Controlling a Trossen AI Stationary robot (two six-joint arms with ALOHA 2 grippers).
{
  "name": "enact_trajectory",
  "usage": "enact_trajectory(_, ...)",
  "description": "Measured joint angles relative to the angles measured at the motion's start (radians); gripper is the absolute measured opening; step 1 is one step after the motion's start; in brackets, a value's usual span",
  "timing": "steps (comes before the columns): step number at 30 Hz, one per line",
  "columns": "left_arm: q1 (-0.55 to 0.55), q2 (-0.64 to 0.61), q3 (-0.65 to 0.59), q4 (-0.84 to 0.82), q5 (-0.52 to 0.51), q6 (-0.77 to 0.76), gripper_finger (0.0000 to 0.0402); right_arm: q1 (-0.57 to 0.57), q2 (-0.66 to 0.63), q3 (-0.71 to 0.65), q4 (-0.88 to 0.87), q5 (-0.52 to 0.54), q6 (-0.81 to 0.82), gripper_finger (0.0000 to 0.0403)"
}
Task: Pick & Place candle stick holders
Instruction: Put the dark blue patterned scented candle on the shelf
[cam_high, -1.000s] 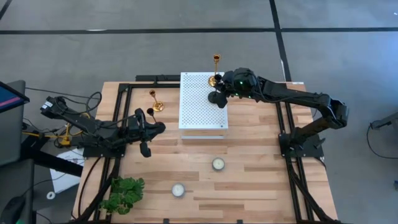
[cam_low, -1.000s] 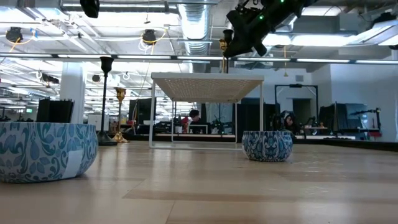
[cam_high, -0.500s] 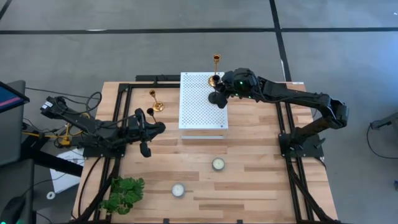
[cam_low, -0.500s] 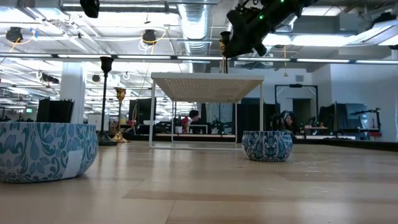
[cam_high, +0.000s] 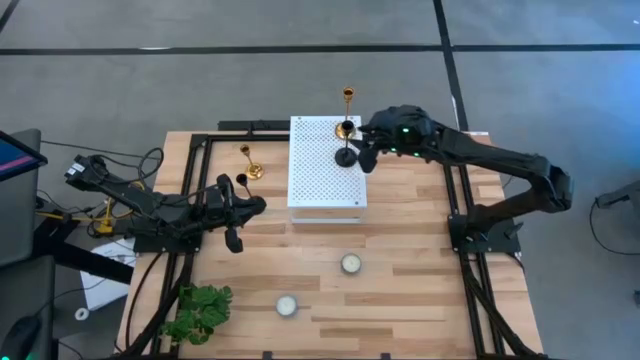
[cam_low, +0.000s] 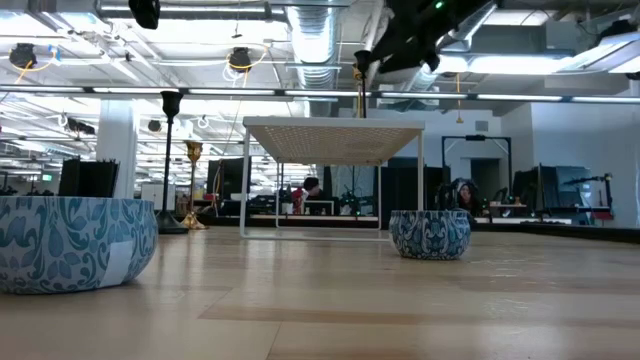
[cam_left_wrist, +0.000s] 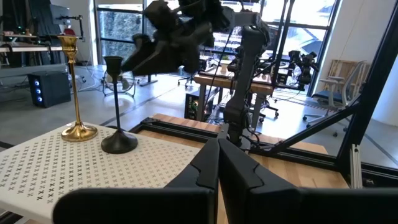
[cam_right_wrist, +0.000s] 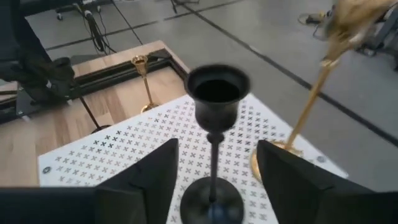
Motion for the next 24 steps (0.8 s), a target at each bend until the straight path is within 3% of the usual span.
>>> enact_trajectory(9,0.0,0.0,0.0,0.0,0.0,0.0,0.0006,-0.002,-0.186,0.0,-0.125,0.0,-0.052,0.0211)
enact_trajectory(16,0.0,0.0,0.0,0.0,0.0,0.0,0.0006,0.008,-0.296,0.0,-0.258,0.0,-0.038,0.0171)
enact_trajectory(24,0.0,0.0,0.0,0.0,0.042,-0.001,0.0006,0.083,-0.361,0.0,-0.424,-0.052,0.125,0.0116)
